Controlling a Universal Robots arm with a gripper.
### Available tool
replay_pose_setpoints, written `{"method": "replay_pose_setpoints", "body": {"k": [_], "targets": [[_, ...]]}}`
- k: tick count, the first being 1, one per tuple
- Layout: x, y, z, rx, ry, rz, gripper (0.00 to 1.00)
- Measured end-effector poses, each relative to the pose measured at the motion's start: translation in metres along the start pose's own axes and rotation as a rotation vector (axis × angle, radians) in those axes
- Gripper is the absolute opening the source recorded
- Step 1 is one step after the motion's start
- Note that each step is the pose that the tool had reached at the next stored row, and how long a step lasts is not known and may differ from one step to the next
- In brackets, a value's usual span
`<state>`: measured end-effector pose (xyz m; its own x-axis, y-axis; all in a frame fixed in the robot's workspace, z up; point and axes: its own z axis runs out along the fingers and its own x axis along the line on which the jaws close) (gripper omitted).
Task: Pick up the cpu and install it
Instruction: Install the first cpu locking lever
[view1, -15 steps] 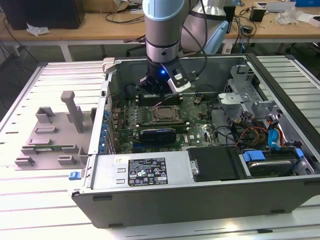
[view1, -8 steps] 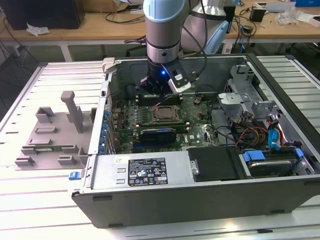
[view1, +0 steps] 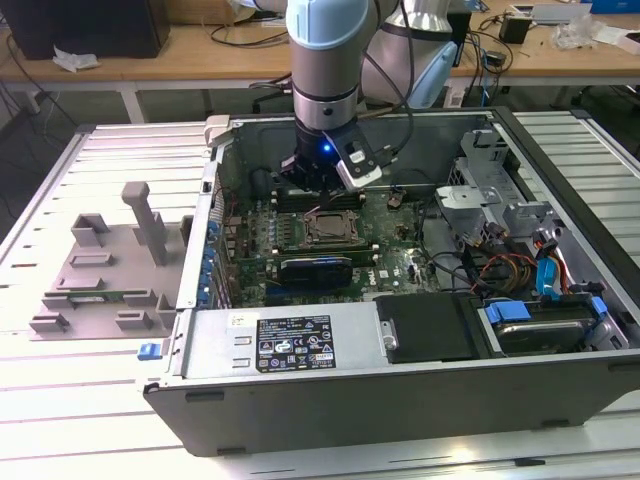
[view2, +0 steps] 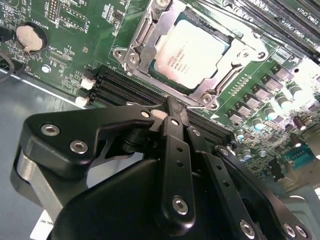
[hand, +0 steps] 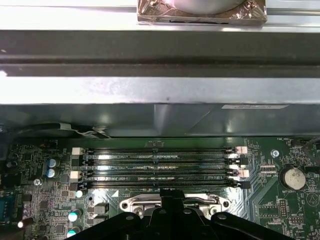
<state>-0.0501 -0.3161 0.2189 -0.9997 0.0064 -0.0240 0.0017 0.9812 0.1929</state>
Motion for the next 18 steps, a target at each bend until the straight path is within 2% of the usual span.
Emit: {"method": "replay_pose_setpoints", "body": {"k": [2, 3, 5, 6, 11, 14, 17, 18], "targets": [[0.0003, 0.0004, 0.003, -0.0003, -0.0042, -0.001, 0.11], [0.0009, 0.0004, 0.0041, -0.0004, -0.0091, -0.002, 0.11], [0.0014, 0.0, 0.0063, -0.0007, -0.0363, -0.007, 0.11], [0.0014, -0.0001, 0.0067, -0.0008, -0.0423, -0.008, 0.11], [0.0015, 0.0062, 0.0085, -0.0004, -0.0442, -0.001, 0.11], [0.0016, 0.0059, 0.0103, 0.001, -0.0511, 0.031, 0.11], [0.0017, 0.0055, 0.0126, 0.0017, -0.0626, 0.047, 0.11], [0.0018, 0.0057, 0.014, 0.002, -0.0708, 0.055, 0.11]]}}
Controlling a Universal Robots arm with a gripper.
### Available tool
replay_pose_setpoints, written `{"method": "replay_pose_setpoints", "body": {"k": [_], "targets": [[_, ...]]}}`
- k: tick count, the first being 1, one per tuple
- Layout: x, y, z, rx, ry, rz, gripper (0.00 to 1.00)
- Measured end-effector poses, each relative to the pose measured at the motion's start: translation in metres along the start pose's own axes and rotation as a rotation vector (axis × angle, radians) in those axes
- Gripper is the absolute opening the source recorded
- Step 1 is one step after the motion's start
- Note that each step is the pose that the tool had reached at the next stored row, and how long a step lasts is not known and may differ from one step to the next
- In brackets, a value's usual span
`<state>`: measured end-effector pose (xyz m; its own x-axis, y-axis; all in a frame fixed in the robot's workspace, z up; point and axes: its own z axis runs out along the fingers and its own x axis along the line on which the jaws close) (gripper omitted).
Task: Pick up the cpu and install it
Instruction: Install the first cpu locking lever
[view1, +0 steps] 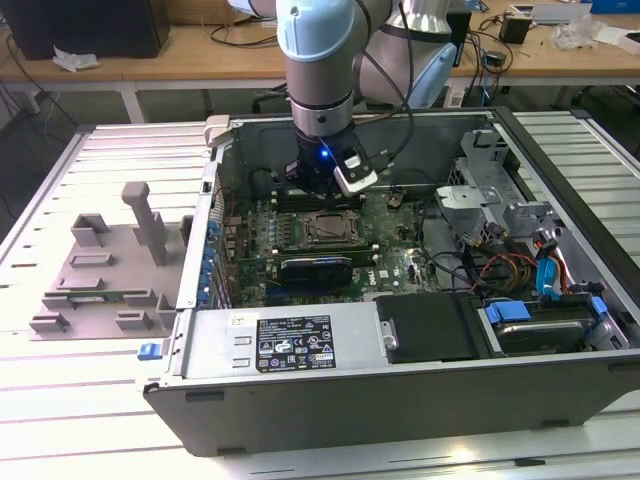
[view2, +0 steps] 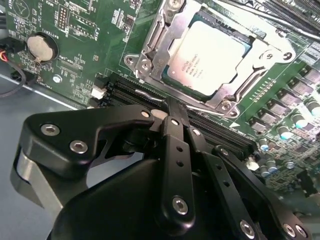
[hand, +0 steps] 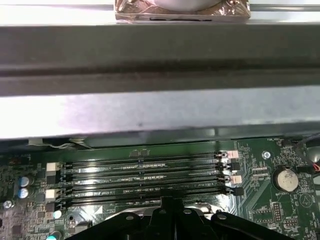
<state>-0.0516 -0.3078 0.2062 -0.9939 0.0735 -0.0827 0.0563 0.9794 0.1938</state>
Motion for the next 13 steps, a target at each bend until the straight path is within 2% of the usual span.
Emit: {"method": "replay_pose_setpoints", "body": {"k": [5, 9, 11, 13], "targets": [[0.0013, 0.0014, 0.0052, 0.0007, -0.0235, 0.019, 0.11], [0.0021, 0.0008, 0.0078, 0.0025, -0.046, 0.023, 0.11], [0.0022, 0.0007, 0.0081, 0.0033, -0.0502, 0.023, 0.11], [0.0022, 0.0007, 0.0081, 0.0031, -0.0508, 0.024, 0.11]]}}
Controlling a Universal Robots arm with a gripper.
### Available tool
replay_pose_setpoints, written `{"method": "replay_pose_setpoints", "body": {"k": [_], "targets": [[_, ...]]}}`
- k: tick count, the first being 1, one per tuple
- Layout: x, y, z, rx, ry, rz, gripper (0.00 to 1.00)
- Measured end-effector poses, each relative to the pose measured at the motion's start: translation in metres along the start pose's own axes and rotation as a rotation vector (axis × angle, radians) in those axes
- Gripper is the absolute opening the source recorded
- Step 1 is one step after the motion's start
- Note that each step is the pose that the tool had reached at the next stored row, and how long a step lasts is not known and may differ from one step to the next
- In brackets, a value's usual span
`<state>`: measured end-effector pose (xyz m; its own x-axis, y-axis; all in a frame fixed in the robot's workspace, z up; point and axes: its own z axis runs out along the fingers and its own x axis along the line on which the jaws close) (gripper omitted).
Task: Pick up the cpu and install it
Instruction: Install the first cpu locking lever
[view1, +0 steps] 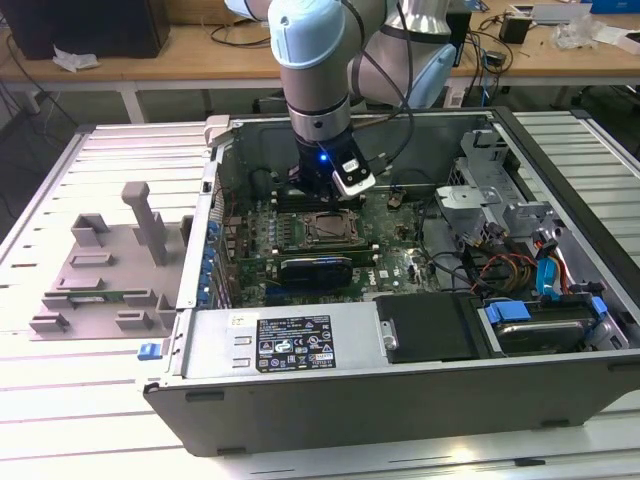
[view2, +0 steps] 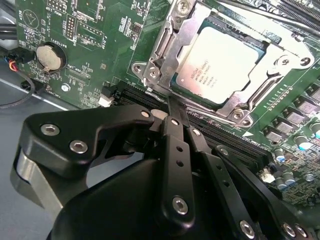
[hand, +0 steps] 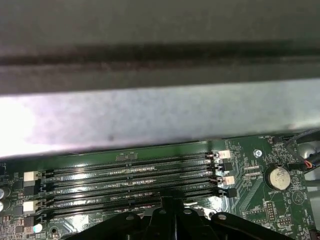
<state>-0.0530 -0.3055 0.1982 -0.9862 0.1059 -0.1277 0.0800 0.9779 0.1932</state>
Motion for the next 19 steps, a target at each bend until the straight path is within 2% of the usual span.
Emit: {"method": "replay_pose_setpoints", "body": {"k": [3, 5, 7, 11, 15, 19], "targets": [[0.0, 0.0001, -0.0005, -0.0001, -0.0001, 0.0, 0.11], [-0.0007, 0.0011, -0.0054, -0.0001, -0.0002, 0.001, 0.11], [0.0011, 0.0017, -0.0063, 0.0012, -0.0138, 0.014, 0.11], [0.0046, 0.002, -0.0074, 0.0035, -0.0193, 0.033, 0.11], [0.0038, 0.0033, -0.014, 0.0069, -0.0289, 0.059, 0.11], [0.0063, 0.0034, -0.0144, 0.0132, -0.0418, 0.102, 0.11]]}}
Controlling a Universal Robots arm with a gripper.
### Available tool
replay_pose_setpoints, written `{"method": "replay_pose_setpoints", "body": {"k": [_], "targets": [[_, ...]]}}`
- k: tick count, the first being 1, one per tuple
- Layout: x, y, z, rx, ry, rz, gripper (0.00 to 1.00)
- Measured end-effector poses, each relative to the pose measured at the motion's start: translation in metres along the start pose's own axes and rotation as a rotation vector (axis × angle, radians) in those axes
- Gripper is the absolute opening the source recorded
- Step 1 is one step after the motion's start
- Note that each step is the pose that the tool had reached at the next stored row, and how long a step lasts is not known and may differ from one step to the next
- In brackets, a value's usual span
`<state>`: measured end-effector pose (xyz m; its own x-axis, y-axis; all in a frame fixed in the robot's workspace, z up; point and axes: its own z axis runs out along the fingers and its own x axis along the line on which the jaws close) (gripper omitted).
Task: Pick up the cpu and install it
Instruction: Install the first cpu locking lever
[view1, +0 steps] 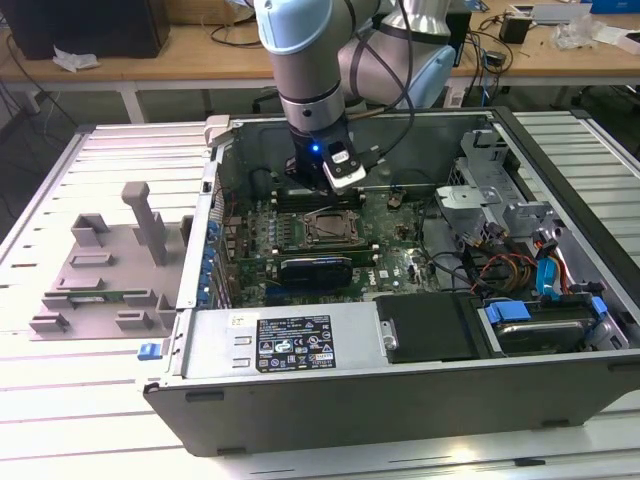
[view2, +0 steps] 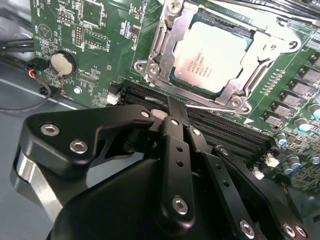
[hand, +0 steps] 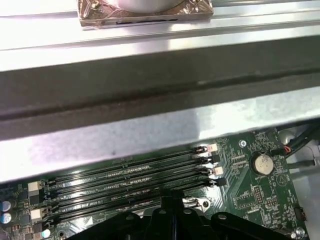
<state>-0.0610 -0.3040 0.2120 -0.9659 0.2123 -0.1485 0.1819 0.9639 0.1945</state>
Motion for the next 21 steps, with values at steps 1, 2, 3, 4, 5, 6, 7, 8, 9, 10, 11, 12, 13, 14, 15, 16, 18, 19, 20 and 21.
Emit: {"method": "replay_pose_setpoints", "body": {"k": [1, 2, 3, 4, 5, 6, 7, 8, 9, 10, 11, 12, 13, 14, 15, 16, 18, 19, 20, 21], "targets": [[0.0009, -0.0001, -0.0001, 0.0009, -0.001, 0.006, 0.11], [0.0009, -0.0001, -0.0001, 0.0008, -0.0011, 0.006, 0.11], [0.0009, -0.0001, -0.0001, 0.0007, -0.0012, 0.006, 0.11], [0.0016, -0.0001, 0.0, 0.0005, -0.0017, 0.006, 0.11], [0.0054, -0.0005, -0.0003, -0.0002, -0.0049, 0.005, 0.11], [0.0069, -0.0005, -0.0004, -0.0005, -0.0062, 0.005, 0.11], [0.008, -0.0003, -0.0002, -0.0006, -0.0075, 0.006, 0.11], [0.0086, 0.0002, 0.0006, -0.0002, -0.01, 0.011, 0.11], [0.0088, 0.0004, 0.0014, 0.0016, -0.0127, 0.022, 0.11], [0.0088, 0.0004, 0.0017, 0.0023, -0.0137, 0.027, 0.11], [0.0088, 0.0003, 0.0019, 0.0023, -0.014, 0.027, 0.11], [0.0089, 0.0003, 0.0024, 0.0029, -0.015, 0.028, 0.11], [0.0091, 0.0002, 0.0029, 0.0047, -0.0167, 0.027, 0.11], [0.0091, 0.0, 0.0036, 0.0073, -0.0202, 0.026, 0.11], [0.0093, -0.0001, 0.0042, 0.0083, -0.024, 0.025, 0.11], [0.0094, -0.0002, 0.0047, 0.0084, -0.0271, 0.024, 0.11], [0.0096, -0.0004, 0.0053, 0.0083, -0.0335, 0.023, 0.11], [0.0096, -0.0004, 0.0056, 0.0075, -0.0387, 0.022, 0.11], [0.0097, -0.0004, 0.0058, 0.0068, -0.0441, 0.022, 0.11], [0.0098, -0.0004, 0.0059, 0.0058, -0.0516, 0.024, 0.11]]}}
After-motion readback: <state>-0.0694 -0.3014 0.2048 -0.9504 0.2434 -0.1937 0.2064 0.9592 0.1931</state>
